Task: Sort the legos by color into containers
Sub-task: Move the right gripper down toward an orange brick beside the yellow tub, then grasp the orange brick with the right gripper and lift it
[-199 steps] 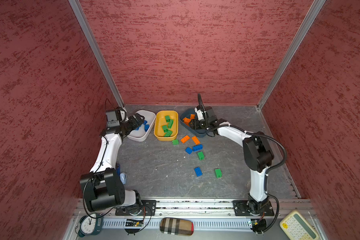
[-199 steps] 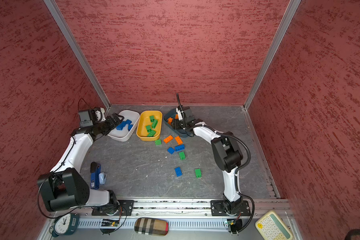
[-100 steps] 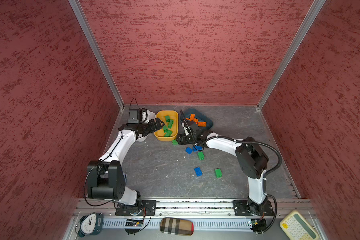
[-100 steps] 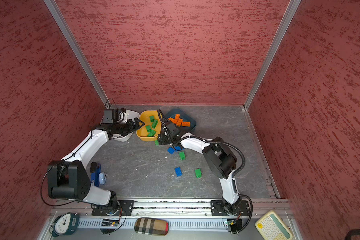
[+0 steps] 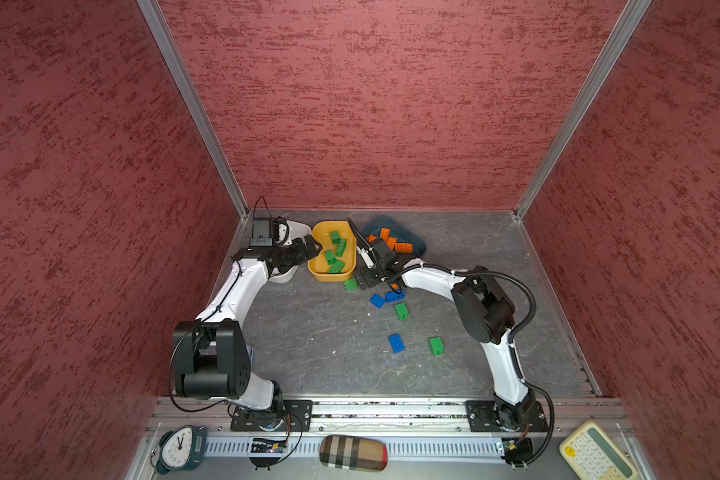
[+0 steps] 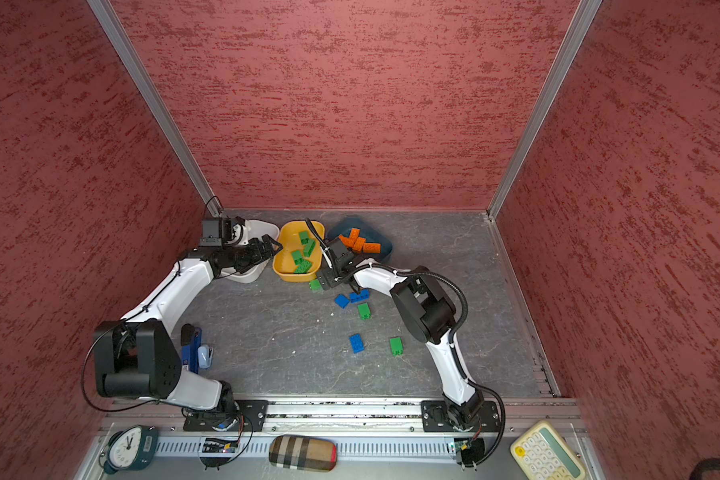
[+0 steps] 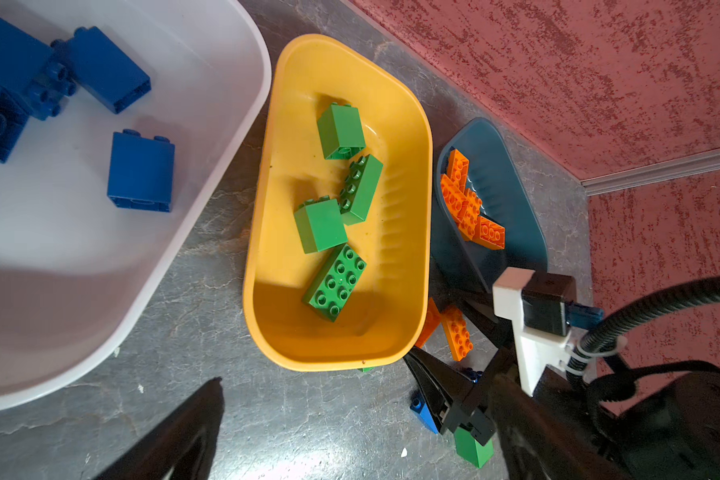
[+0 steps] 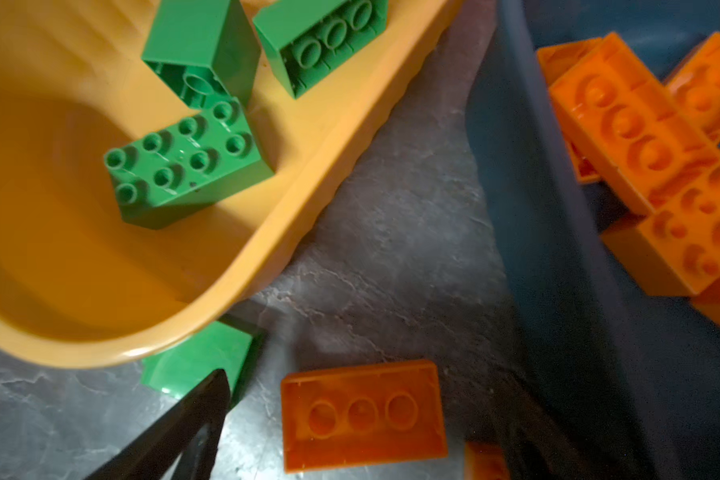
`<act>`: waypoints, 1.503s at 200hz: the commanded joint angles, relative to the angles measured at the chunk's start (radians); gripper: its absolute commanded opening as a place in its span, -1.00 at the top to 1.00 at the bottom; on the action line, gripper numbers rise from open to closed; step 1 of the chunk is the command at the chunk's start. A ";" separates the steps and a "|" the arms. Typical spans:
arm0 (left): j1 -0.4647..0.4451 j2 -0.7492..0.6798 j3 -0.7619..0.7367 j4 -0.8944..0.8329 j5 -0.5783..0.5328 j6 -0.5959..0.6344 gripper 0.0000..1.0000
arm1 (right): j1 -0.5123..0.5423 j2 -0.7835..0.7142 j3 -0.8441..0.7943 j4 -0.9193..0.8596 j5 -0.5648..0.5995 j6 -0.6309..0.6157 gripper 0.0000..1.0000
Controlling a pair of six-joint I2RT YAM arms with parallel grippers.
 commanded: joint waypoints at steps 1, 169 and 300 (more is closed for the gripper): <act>-0.001 -0.005 0.026 -0.006 -0.020 0.023 -0.99 | -0.008 0.033 0.042 -0.024 -0.029 -0.049 -0.97; -0.001 -0.011 0.025 -0.003 -0.014 0.023 -0.99 | -0.007 -0.028 -0.099 0.024 -0.059 0.026 -0.30; -0.059 0.003 0.038 -0.041 -0.143 0.051 -0.99 | -0.135 -0.376 -0.330 0.418 -0.145 0.195 -0.07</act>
